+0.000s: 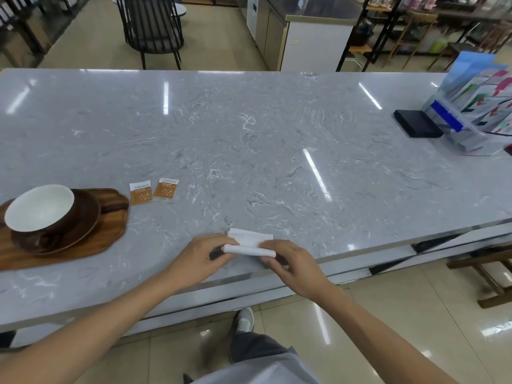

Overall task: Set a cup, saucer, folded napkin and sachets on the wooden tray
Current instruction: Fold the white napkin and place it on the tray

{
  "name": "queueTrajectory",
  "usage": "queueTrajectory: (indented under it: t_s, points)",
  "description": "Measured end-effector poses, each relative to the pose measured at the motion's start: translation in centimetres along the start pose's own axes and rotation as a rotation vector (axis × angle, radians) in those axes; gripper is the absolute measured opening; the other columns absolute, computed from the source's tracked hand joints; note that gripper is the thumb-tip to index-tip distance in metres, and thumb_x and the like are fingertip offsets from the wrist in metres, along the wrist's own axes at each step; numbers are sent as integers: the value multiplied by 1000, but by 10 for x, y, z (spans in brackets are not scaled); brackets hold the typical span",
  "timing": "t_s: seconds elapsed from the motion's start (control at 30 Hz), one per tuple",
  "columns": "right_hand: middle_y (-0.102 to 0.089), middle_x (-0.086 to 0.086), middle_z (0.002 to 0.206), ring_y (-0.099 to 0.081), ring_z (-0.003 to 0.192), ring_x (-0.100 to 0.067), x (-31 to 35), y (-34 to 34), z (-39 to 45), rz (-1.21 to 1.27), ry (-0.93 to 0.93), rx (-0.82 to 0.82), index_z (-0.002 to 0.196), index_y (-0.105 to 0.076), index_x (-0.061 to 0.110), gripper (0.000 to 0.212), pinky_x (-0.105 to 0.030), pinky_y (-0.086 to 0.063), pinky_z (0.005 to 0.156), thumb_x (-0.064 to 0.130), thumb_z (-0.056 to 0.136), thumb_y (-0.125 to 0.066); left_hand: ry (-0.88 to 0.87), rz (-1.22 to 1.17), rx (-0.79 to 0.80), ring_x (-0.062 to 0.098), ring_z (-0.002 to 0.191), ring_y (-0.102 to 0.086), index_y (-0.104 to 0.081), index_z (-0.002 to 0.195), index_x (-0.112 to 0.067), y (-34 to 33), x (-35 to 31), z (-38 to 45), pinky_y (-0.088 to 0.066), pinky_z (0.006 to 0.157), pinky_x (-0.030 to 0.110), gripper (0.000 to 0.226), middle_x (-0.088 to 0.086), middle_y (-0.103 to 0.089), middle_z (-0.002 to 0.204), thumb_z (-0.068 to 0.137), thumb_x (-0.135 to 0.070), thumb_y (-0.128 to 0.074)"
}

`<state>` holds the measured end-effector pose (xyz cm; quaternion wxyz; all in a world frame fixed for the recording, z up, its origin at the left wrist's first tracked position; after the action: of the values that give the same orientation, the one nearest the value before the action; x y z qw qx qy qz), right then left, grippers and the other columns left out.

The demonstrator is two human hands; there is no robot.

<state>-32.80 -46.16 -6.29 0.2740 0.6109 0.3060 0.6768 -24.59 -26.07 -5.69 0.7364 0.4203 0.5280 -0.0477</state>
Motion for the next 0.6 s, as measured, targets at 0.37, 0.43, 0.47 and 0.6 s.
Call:
queueTrajectory:
  t_s: [0.37,0.43,0.47,0.6]
  points:
    - [-79,9,87,-73,82,-4,-20,3,11,486,-383,-249,113,-66,40,16,-36,-62,68,46,98,-66,311,-279,-216,13,73,-69,-72,98,-33,2,27,24,-57,59,25,10,0,-71,94,89,-30,-76]
    - [-77,9,83,-73,80,-6,-18,3,12,455,-394,-307,115,-63,45,17,-39,-64,66,46,98,-64,307,-215,-255,14,68,-66,-70,108,-29,2,25,28,-59,62,31,18,-4,-62,105,90,-28,-75]
    - [-75,8,81,-73,79,-7,-15,3,12,429,-389,-331,117,-61,46,18,-39,-64,65,46,99,-62,293,-194,-265,13,65,-64,-68,114,-30,2,23,29,-59,63,32,25,-6,-59,109,91,-26,-74]
    - [-64,8,97,-67,85,-11,-12,-4,17,353,-395,-345,124,-59,46,22,-44,-63,73,48,103,-53,191,-86,-259,13,69,-61,-66,124,-39,-3,15,25,-58,71,26,35,-16,-49,113,94,-20,-68]
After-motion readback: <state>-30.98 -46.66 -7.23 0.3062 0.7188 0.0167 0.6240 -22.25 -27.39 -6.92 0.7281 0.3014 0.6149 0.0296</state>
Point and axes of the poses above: each hand's wrist, its own z-axis towards the middle knuckle, its own y-axis out of the back of the hand, x = y × z, the point moved 7 cm from there along z, towards the middle knuckle
